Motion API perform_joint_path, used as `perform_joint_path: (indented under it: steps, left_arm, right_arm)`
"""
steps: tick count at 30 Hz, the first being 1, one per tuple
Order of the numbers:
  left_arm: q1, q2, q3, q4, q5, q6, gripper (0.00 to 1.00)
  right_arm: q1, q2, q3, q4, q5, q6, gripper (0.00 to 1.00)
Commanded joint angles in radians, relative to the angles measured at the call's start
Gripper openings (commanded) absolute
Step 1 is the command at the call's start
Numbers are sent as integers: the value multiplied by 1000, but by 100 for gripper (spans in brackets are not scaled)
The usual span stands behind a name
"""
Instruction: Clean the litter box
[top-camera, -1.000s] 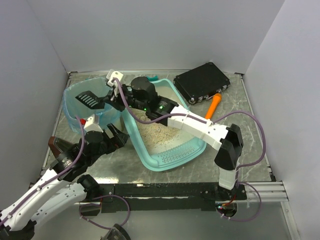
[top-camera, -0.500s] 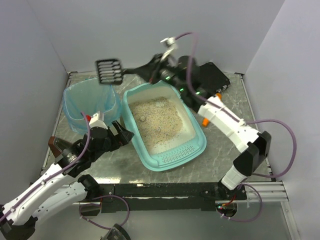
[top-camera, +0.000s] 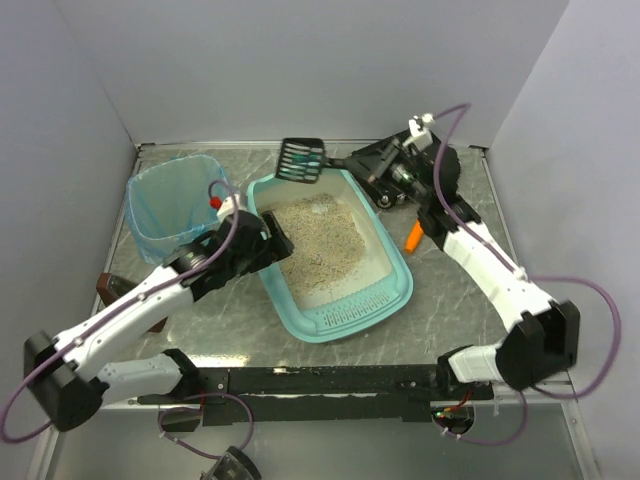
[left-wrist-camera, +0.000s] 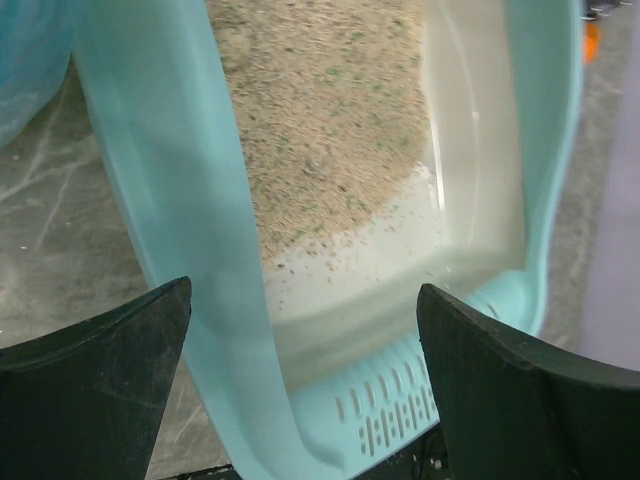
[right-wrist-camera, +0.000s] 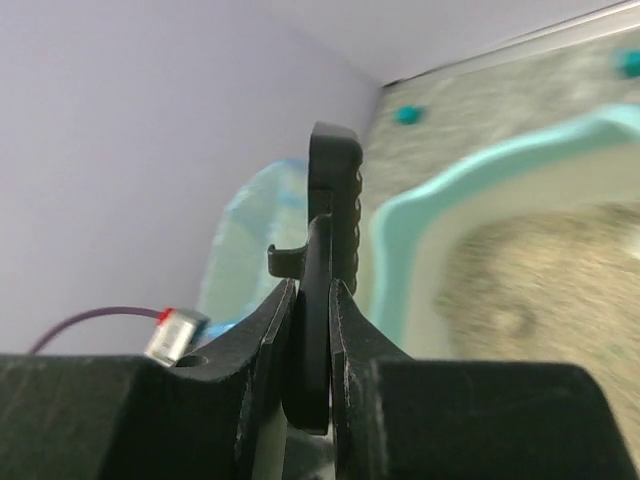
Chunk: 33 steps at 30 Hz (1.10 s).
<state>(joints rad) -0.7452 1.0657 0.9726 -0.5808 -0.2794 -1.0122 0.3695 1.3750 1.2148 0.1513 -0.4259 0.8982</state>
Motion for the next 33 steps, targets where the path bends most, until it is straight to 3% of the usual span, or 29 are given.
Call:
perform_joint_path:
  steps: [1,3,7,11,16,17,21,22,27,30,33]
  left_arm:
    - [-3,138,141,-112,-118,-58,99]
    - [-3,218,185,-246,-185,-110,96]
    - [-2,295,244,-333,-240,-149,93]
    - [-2,379,291,-353,-274,-144,91]
    - [-2,529,389,-352,-310,-66,80]
    - [-3,554,406,-361,-319,-46,77]
    - [-2,658,472,-418,-352,-8,45]
    - [-2,665,475,-419,-357,-2,40]
    - [-3,654,465,-311,-330,130,11]
    - [-3,637,463,-252,-316,196,1]
    - [-3,642,494,-252,-304,233,1]
  right_arm:
    - [-20,-206,-124,-22,163,-139,0]
    - [-18,-281,-199,-38,251,-198,0]
    - [-20,-350,-299,-70,374,-237,0]
    - [-20,-364,-368,-56,325,-266,0]
    - [-17,-366,-423,-76,332,-281,0]
    - [-15,-367,-422,-99,331,-295,0]
    - [-6,-387,-445,-116,312,-326,0]
    - [-4,-389,-445,-128,312,-326,0]
    - [19,-384,-442,-243,360,-276,0]
    - [31,-396,-455,-304,410,-219,0]
    - [46,-409,-460,-393,470,-145,0]
